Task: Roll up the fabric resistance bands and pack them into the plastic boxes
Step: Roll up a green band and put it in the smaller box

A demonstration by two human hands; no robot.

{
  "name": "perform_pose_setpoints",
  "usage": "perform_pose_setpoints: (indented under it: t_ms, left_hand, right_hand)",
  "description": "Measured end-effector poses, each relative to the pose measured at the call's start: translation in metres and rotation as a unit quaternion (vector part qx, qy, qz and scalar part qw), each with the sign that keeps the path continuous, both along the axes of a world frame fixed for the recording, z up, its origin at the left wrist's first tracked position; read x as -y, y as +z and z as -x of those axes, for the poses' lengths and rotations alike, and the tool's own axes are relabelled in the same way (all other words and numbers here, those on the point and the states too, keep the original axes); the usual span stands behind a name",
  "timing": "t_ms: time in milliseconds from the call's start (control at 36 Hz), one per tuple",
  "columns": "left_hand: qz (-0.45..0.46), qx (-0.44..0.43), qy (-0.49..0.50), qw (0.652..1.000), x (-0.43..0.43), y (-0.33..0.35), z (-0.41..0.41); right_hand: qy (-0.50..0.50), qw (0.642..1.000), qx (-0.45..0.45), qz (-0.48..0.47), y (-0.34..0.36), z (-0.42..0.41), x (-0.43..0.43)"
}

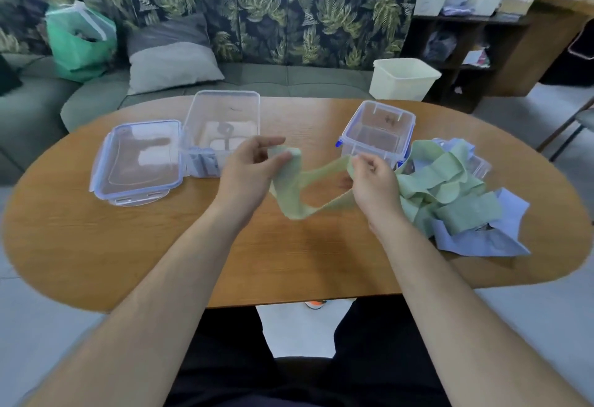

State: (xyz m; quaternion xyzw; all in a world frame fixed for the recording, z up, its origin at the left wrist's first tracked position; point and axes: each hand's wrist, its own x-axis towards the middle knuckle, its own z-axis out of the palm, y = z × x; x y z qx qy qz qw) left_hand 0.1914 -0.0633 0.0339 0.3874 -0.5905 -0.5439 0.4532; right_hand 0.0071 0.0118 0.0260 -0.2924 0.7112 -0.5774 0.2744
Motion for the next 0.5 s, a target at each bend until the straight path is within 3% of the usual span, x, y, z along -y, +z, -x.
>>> perform_pose_setpoints:
  t_ms: [111,250,500]
  left_hand:
    - [0.005,-0.015,-0.013,1.0,0.006,0.01,0.003]
    - [0.075,0.049,0.058,0.994,0.005,0.017,0.006]
    - [0.132,0.073,0.12,0.981,0.009,0.011,0.003]
  right_hand:
    - [0.028,0.999,-0.029,-0.017,-0.005,0.005,-0.006]
    - [0.034,0.997,-0.031,-0.065,-0.008,0.007,-0.014]
    - [0.017,0.982,-0.162,-0.095,-0.012,0.015,-0.021]
